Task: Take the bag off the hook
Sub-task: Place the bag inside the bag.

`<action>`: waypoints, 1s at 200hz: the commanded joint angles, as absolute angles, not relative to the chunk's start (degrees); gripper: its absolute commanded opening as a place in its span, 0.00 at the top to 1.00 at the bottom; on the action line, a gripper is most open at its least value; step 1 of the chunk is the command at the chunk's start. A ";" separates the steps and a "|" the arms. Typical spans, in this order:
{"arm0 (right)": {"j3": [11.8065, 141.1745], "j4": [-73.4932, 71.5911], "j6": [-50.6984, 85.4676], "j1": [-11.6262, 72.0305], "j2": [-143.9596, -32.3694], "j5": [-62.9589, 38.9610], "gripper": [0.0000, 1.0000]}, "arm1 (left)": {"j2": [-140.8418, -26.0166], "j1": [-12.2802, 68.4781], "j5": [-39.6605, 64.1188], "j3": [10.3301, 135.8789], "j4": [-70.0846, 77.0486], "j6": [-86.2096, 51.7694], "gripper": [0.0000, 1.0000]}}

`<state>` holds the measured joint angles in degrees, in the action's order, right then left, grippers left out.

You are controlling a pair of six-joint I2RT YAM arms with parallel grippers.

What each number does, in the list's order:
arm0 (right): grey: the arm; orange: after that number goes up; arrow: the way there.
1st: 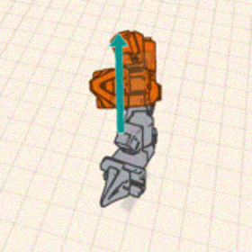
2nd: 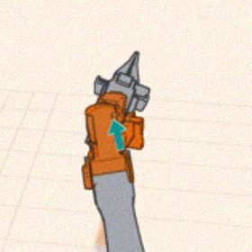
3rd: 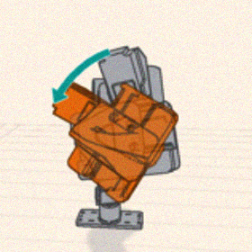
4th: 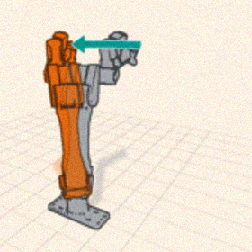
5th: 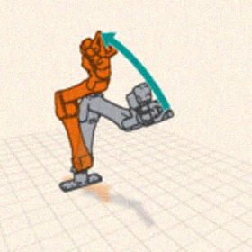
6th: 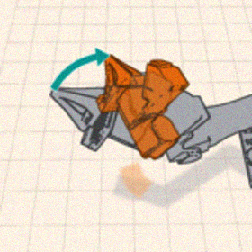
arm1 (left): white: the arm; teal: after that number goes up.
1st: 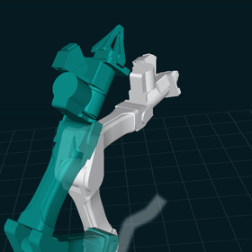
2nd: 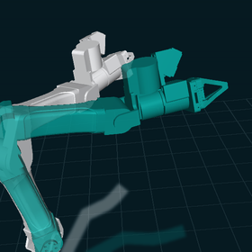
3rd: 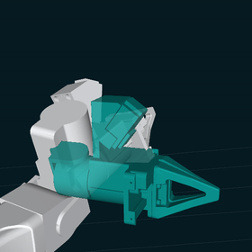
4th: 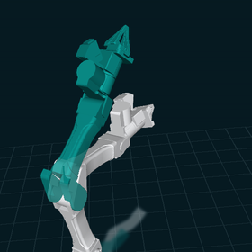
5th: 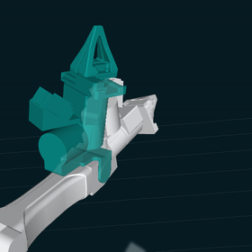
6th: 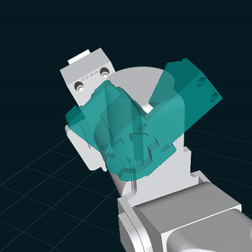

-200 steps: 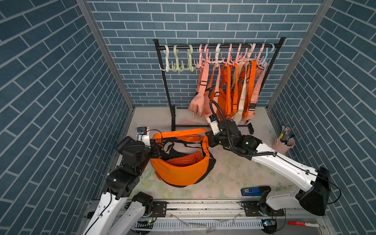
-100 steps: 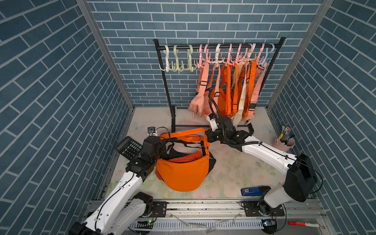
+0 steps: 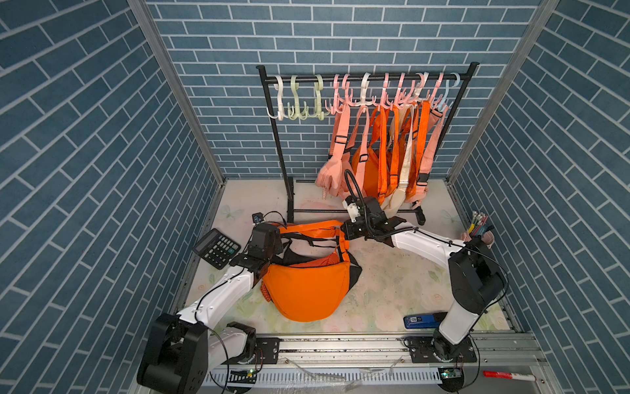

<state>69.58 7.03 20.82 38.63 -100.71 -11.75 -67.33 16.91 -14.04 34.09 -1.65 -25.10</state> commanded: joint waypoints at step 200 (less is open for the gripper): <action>69.78 12.65 20.81 37.09 -93.51 -9.37 0.27 | -56.18 16.13 -7.97 37.56 -5.15 -29.28 0.01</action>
